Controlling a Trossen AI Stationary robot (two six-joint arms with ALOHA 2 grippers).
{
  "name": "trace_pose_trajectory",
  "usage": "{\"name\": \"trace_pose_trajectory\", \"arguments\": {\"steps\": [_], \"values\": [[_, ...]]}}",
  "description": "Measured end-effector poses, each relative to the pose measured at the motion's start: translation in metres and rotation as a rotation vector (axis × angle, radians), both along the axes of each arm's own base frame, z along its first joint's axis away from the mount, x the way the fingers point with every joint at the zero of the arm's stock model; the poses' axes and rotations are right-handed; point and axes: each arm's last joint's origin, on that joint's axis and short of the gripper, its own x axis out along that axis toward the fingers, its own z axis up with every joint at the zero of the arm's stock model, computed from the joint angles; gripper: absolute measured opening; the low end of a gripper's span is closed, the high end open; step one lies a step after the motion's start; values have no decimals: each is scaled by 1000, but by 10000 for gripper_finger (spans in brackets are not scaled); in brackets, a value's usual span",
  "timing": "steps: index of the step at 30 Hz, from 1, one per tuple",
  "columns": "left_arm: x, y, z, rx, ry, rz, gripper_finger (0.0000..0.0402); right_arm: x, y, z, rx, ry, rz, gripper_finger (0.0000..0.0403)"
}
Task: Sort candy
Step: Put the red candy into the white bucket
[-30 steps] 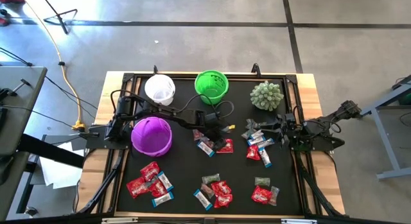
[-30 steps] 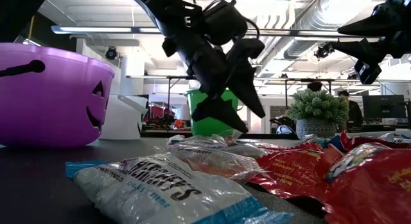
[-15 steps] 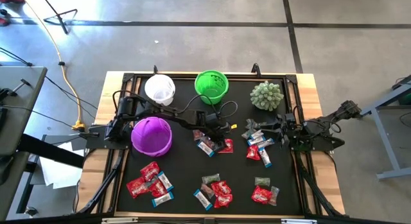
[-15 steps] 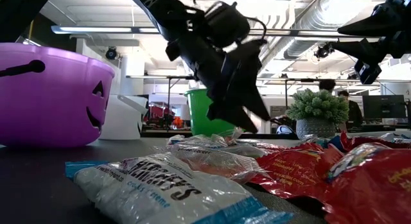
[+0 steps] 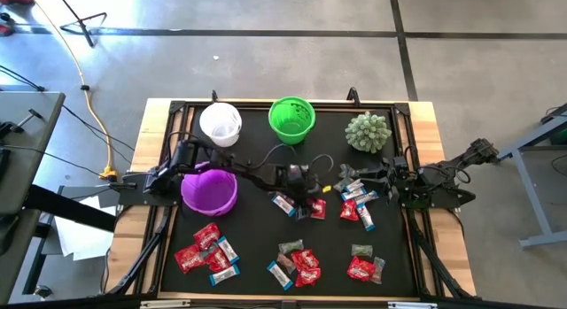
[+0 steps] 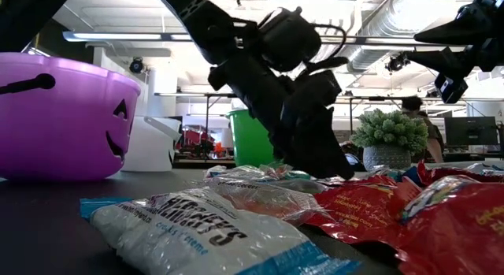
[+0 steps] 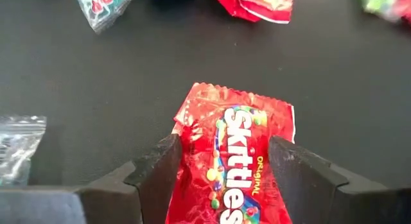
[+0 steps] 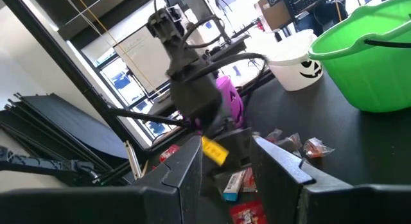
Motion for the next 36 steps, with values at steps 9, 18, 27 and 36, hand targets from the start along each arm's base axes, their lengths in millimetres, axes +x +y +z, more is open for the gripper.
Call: {"name": "trace_pose_trajectory", "arguments": {"steps": [9,18,27,36], "values": [[-3,-8,-3,310,13,14,223,0,0,0,0,0,0,126],[-5,-1,-5,142,49,118,223,0,0,0,0,0,0,126],[-10,0,-9,137,62,155,193,0,0,0,0,0,0,126],[-10,1,-8,123,67,206,76,0,0,0,0,0,0,126]]}}
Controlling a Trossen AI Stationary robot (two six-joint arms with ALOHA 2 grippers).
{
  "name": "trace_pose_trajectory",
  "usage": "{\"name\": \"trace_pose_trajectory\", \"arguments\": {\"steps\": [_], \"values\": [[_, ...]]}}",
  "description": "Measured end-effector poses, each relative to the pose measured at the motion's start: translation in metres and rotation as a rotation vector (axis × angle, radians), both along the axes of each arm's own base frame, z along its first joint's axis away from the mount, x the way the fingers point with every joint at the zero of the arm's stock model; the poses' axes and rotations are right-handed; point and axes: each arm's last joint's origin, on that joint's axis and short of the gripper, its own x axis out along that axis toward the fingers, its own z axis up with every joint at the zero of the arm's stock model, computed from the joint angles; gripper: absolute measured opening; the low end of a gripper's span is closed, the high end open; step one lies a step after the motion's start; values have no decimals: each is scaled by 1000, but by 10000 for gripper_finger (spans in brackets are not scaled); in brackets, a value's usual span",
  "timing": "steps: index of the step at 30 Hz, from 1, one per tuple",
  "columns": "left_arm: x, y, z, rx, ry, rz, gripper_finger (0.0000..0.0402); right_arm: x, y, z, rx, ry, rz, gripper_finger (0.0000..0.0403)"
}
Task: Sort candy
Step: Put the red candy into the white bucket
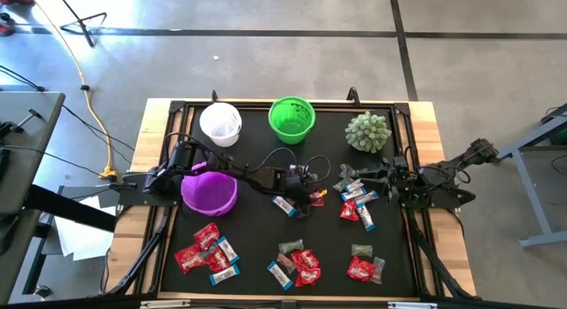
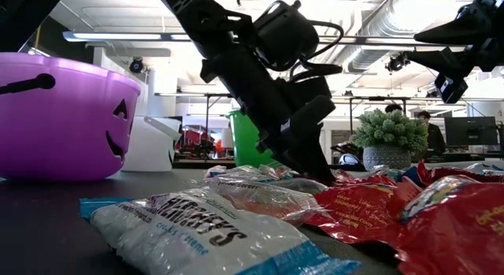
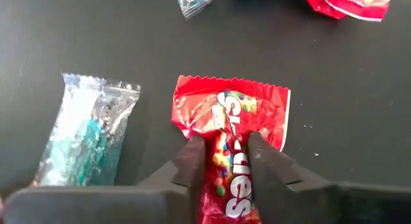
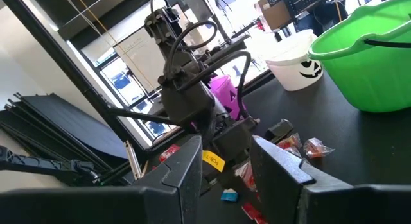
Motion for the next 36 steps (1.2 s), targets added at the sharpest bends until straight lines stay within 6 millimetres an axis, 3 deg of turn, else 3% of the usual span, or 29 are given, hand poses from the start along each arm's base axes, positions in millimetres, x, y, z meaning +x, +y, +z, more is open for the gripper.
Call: {"name": "trace_pose_trajectory", "arguments": {"steps": [5,12,22,31,36], "values": [[-1,-1,11,-98,-26,43,30,0,0,0,0,0,0,126],[-12,1,35,-61,7,42,27,0,0,0,0,0,0,126],[-28,15,109,-71,-119,86,31,0,0,0,0,0,0,126],[-76,28,185,110,-160,249,32,1,0,-1,-4,8,-3,126],[-112,34,210,277,-73,353,32,1,0,-1,-8,16,-2,126]]}}
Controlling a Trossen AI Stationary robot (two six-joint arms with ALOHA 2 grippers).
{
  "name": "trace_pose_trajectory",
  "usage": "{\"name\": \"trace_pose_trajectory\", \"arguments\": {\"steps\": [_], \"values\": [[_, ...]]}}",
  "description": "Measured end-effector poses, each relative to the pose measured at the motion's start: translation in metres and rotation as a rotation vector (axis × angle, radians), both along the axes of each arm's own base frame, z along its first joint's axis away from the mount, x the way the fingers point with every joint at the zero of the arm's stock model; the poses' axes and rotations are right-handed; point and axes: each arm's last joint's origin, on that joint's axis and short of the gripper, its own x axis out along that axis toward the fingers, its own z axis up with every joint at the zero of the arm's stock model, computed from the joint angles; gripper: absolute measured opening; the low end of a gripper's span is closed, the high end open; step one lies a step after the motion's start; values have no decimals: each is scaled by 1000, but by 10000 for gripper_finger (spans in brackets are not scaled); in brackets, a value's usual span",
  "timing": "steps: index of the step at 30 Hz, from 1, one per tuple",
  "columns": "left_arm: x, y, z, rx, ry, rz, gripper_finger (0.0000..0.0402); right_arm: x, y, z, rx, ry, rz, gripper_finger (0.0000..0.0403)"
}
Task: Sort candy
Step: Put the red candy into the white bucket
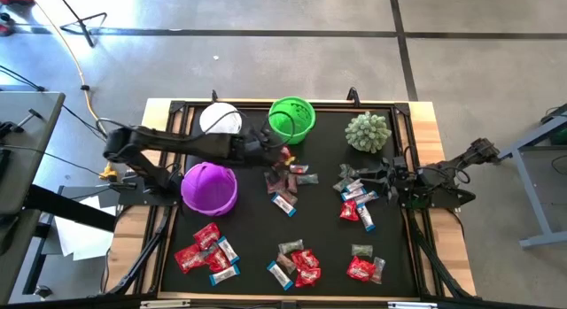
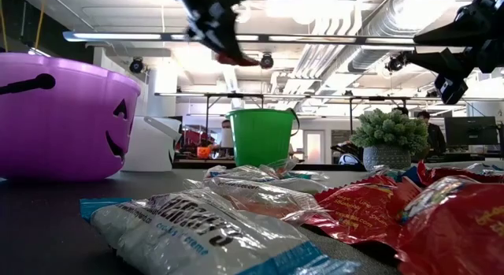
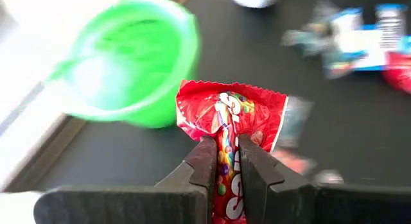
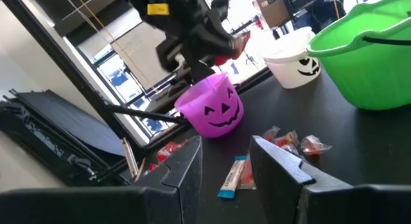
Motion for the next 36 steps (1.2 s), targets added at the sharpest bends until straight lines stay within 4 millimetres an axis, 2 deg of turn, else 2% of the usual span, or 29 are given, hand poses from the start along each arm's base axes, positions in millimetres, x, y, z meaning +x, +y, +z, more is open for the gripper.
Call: {"name": "trace_pose_trajectory", "arguments": {"steps": [6,16,24,30,33,36], "values": [[-37,15,18,133,124,123,32,0,0,0,-1,3,0,126],[-88,73,32,139,297,279,32,0,0,0,-1,2,3,126],[-130,115,7,9,288,352,32,0,0,0,-1,2,3,126],[-153,133,-11,-45,197,372,34,0,0,0,-1,2,3,126],[-159,140,-14,-57,160,371,50,0,0,0,-1,2,3,126],[-162,146,-15,-70,130,372,84,0,0,0,-1,2,3,126]]}}
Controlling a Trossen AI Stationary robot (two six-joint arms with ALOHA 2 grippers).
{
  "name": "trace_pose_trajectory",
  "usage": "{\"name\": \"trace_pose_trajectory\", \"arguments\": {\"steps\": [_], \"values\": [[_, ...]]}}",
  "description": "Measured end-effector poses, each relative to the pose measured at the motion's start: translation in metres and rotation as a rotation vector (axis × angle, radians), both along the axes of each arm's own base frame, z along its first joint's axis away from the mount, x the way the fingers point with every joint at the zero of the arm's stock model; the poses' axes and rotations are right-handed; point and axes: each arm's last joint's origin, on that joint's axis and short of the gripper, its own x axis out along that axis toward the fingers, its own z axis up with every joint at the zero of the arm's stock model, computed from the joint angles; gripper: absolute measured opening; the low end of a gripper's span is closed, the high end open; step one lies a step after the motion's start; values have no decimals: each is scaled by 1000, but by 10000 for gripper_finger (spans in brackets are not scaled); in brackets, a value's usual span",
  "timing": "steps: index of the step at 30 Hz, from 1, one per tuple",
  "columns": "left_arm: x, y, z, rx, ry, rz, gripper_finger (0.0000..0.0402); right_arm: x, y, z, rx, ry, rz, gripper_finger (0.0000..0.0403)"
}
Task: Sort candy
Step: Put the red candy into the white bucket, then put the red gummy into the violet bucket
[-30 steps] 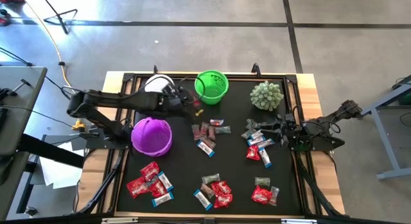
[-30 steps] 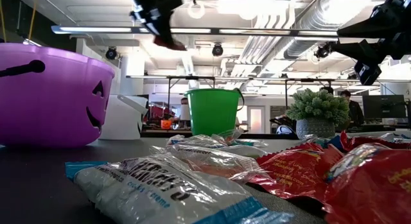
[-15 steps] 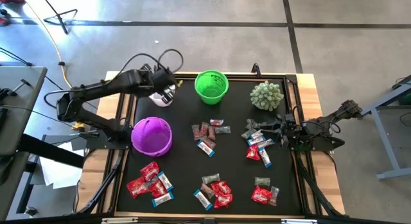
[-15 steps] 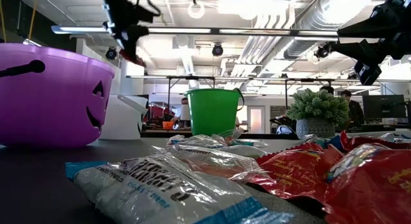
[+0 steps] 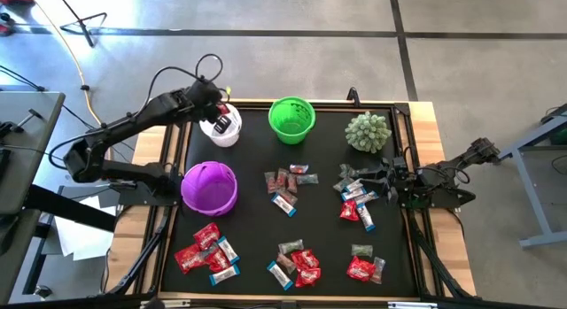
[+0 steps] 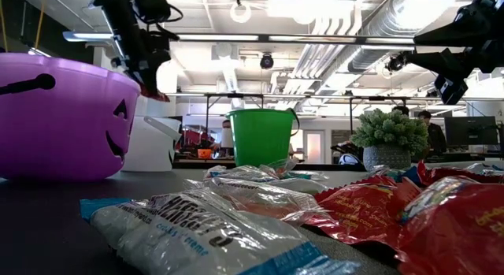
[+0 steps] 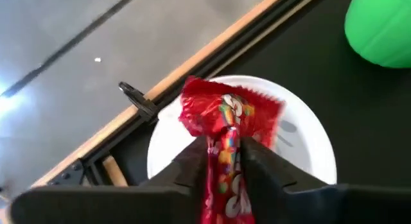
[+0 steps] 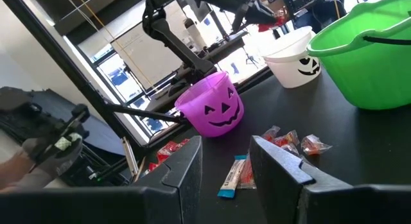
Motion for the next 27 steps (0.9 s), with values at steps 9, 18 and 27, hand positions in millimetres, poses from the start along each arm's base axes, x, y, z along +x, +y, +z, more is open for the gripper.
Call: {"name": "trace_pose_trajectory", "arguments": {"steps": [9,18,27], "values": [[2,-1,-1,-113,-118,-47,166,0,0,0,0,0,0,126],[48,-31,2,-317,-420,-250,162,0,0,0,0,0,-1,126],[115,-59,-57,-526,-345,-221,166,0,0,0,0,0,-3,126]]}}
